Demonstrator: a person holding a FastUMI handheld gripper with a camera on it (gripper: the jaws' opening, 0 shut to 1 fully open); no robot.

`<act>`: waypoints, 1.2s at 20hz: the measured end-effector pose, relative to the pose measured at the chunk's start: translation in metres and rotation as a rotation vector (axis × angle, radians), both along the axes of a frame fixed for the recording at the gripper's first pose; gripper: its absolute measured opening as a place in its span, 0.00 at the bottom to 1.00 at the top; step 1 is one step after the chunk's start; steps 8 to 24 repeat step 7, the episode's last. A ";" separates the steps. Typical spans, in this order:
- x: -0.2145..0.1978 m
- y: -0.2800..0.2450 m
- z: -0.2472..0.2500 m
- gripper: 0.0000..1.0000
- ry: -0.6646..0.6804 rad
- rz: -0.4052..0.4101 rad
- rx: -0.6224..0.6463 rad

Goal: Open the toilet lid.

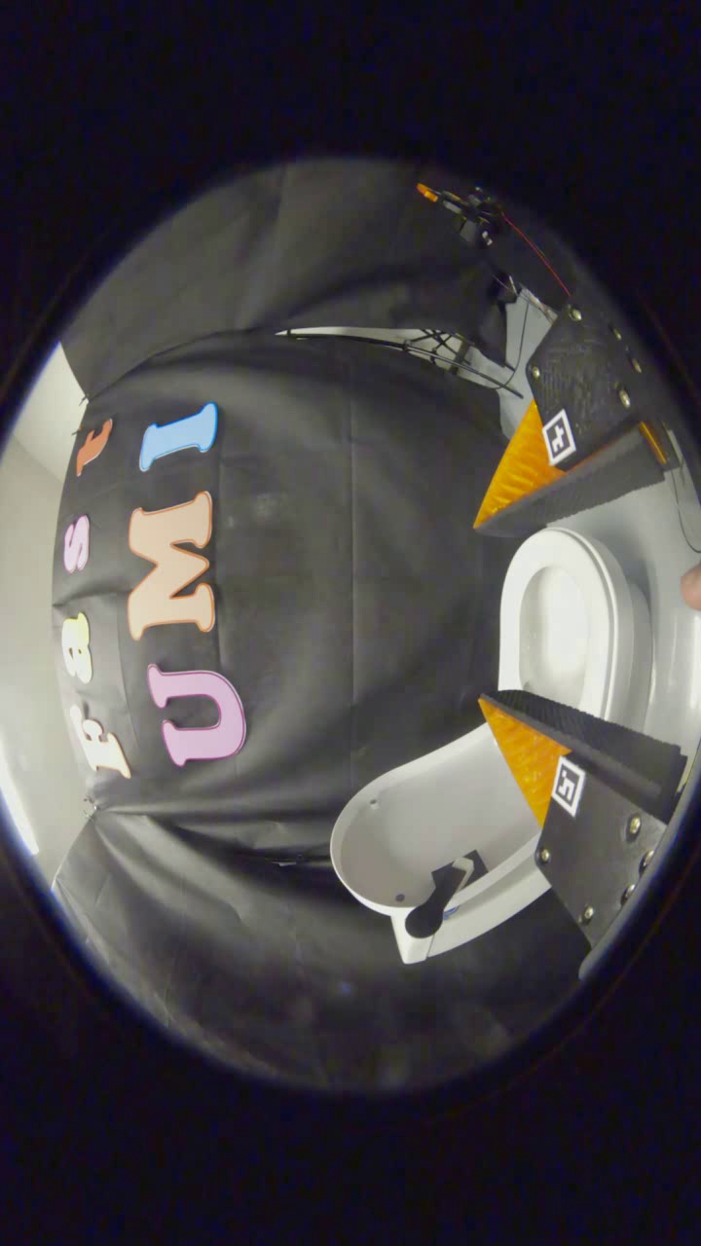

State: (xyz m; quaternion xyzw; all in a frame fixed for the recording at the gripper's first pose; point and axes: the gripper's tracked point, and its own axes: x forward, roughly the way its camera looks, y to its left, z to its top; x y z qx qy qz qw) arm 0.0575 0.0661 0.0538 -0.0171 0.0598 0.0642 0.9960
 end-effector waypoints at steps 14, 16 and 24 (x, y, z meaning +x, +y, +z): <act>0.009 -0.002 -0.008 0.93 0.018 -0.019 0.051; 0.009 -0.002 -0.008 0.93 0.018 -0.019 0.051; 0.009 -0.002 -0.008 0.93 0.018 -0.019 0.051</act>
